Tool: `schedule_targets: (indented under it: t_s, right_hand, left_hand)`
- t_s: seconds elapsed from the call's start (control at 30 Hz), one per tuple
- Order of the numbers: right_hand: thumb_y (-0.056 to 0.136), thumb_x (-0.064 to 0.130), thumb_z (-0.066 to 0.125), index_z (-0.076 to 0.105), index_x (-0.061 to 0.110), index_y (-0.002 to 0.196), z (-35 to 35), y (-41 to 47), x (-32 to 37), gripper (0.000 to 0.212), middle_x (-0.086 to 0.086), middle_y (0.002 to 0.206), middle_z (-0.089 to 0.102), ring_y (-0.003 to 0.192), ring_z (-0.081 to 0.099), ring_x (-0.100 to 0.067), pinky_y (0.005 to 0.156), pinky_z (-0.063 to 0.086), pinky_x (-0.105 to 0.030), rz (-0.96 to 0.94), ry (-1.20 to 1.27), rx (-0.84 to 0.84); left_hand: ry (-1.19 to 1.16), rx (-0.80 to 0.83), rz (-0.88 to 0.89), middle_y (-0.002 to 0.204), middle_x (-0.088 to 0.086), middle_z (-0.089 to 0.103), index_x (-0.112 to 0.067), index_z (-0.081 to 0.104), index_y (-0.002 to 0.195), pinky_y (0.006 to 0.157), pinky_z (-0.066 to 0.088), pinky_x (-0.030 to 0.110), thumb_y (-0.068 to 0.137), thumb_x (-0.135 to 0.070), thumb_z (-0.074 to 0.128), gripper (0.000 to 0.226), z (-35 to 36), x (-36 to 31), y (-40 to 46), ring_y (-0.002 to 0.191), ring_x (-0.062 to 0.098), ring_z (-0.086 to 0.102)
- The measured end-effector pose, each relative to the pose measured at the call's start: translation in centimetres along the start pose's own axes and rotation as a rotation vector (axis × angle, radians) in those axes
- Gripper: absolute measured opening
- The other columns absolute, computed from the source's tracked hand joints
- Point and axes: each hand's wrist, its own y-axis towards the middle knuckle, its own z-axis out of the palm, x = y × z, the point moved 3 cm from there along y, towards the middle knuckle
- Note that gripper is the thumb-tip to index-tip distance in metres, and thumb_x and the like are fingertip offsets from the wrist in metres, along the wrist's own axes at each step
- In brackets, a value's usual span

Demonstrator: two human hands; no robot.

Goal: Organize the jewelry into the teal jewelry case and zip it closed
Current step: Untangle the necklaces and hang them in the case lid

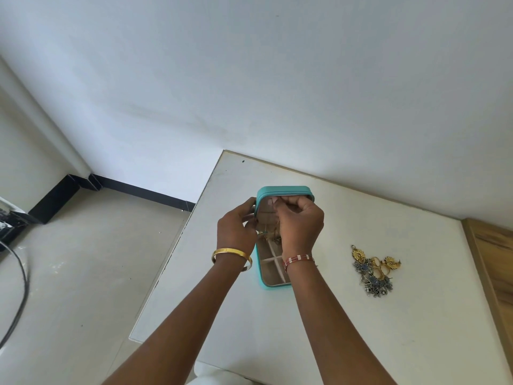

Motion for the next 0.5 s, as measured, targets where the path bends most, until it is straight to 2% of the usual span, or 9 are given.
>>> schedule_targets:
  t_s: [0.23,0.5]
  right_hand:
    - [0.076,0.009,0.071,0.071,0.005,0.086,-0.1,0.0,0.2,0.011,-0.007,0.088,0.073,0.071,0.057,-0.008,0.075,0.049,-0.02,-0.089,-0.089,0.018]
    - [0.08,0.01,0.068,0.07,0.004,0.088,-0.2,-0.9,1.0,0.01,0.003,0.079,0.065,0.062,0.056,0.001,0.061,0.04,0.005,-0.231,-0.133,0.218]
  left_hand:
    - [0.007,0.005,-0.01,0.125,0.007,0.06,-0.012,0.051,0.128,0.098,0.043,0.03,0.084,0.008,0.052,0.048,-0.2,-0.2,-0.2,0.109,0.018,0.058]
    - [-0.006,-0.015,-0.021,0.122,0.008,0.062,-0.012,0.052,0.127,0.094,0.043,0.027,0.083,0.007,0.053,0.048,0.0,-0.1,-0.4,0.104,0.017,0.059]
